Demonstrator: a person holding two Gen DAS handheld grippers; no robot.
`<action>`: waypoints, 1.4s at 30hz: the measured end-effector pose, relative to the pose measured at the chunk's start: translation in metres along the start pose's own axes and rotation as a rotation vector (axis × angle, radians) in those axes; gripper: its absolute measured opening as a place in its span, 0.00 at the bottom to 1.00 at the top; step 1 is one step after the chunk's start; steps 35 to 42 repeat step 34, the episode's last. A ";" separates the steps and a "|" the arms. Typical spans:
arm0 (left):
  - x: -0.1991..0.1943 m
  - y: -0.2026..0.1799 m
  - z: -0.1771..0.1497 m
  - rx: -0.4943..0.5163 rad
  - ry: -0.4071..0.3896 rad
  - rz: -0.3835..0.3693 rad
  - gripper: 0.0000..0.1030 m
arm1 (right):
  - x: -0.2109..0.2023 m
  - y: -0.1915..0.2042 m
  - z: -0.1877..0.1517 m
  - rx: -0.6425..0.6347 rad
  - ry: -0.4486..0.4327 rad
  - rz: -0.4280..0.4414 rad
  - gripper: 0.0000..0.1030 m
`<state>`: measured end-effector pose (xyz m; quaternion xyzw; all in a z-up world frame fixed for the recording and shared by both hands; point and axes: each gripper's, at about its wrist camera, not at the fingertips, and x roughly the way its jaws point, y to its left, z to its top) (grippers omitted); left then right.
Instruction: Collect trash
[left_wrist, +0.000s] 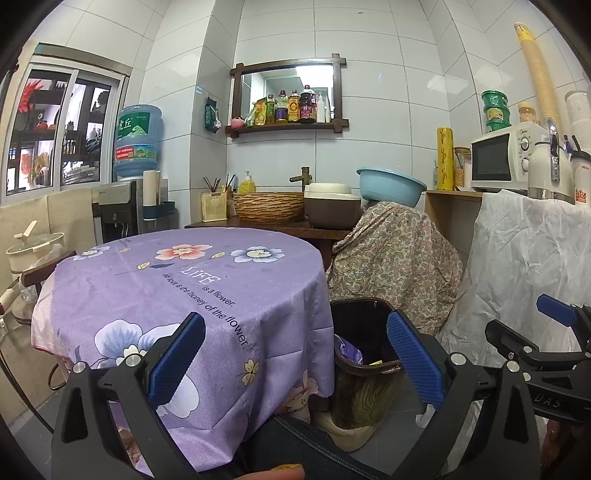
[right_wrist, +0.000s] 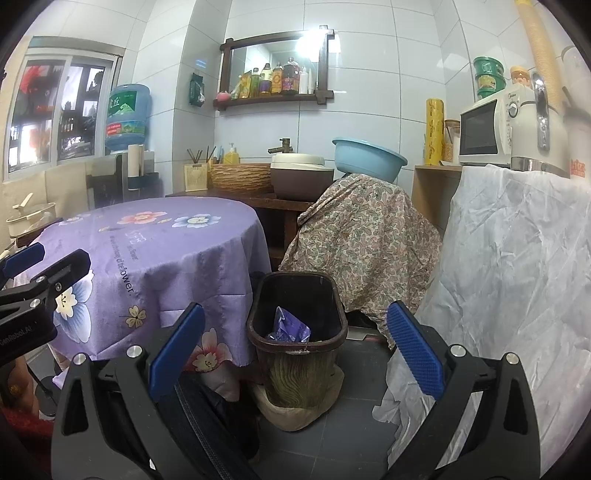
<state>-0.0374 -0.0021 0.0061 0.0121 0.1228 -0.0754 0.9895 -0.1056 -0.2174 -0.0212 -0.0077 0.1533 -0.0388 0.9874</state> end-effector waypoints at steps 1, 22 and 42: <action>0.000 0.000 0.000 0.002 0.000 -0.001 0.95 | 0.000 0.000 0.000 0.000 0.000 0.001 0.95; 0.000 -0.004 -0.002 0.002 0.002 -0.005 0.95 | 0.001 0.003 -0.002 0.001 0.007 -0.002 0.95; 0.000 -0.004 -0.003 -0.001 0.009 0.000 0.95 | 0.002 0.004 -0.003 0.002 0.009 -0.002 0.95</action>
